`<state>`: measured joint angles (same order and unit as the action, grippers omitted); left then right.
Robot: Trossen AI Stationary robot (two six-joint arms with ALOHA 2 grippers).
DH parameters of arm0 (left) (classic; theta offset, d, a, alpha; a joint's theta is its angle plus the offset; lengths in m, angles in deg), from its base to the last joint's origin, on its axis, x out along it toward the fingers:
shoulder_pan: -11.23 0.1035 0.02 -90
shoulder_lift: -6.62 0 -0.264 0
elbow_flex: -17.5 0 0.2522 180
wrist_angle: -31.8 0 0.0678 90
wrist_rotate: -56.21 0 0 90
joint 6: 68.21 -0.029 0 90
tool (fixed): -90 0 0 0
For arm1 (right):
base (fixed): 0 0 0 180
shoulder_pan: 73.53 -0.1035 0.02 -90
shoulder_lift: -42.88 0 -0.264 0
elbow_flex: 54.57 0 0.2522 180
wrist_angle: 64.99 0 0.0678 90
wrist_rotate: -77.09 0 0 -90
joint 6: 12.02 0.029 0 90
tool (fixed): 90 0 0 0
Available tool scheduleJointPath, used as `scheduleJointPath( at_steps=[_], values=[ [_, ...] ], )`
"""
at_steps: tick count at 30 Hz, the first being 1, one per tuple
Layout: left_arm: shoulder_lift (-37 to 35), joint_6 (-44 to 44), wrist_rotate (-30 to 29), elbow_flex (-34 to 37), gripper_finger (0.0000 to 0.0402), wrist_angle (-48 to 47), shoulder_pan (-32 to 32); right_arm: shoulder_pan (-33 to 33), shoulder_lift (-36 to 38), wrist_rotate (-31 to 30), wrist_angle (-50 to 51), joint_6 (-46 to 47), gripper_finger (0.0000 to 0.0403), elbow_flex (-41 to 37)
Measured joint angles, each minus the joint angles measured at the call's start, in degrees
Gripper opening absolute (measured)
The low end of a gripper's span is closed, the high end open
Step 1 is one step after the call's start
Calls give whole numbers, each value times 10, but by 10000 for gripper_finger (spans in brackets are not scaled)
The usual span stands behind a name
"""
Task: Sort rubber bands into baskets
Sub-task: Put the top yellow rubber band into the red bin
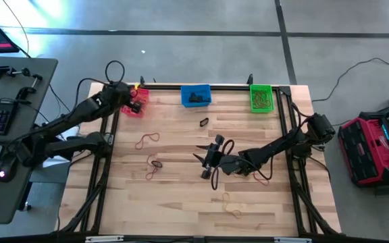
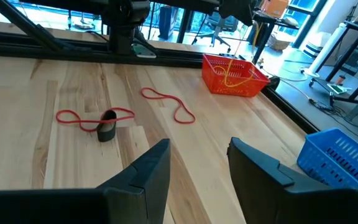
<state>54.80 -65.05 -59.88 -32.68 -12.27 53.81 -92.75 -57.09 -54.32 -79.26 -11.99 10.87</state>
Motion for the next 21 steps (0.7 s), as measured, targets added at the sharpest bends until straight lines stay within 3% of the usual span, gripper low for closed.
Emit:
scheduleJointPath(
  at_steps=[9,15,21],
  values=[
    [26,-11,-3,1,0,-36,51,0,0,1,0,0,151,0],
    [39,0,-28,1,0,-25,41,13,0,30,1,20,151,0],
    [52,-24,-16,-5,0,-1,42,28,0,46,20,47,151,0]
  ],
)
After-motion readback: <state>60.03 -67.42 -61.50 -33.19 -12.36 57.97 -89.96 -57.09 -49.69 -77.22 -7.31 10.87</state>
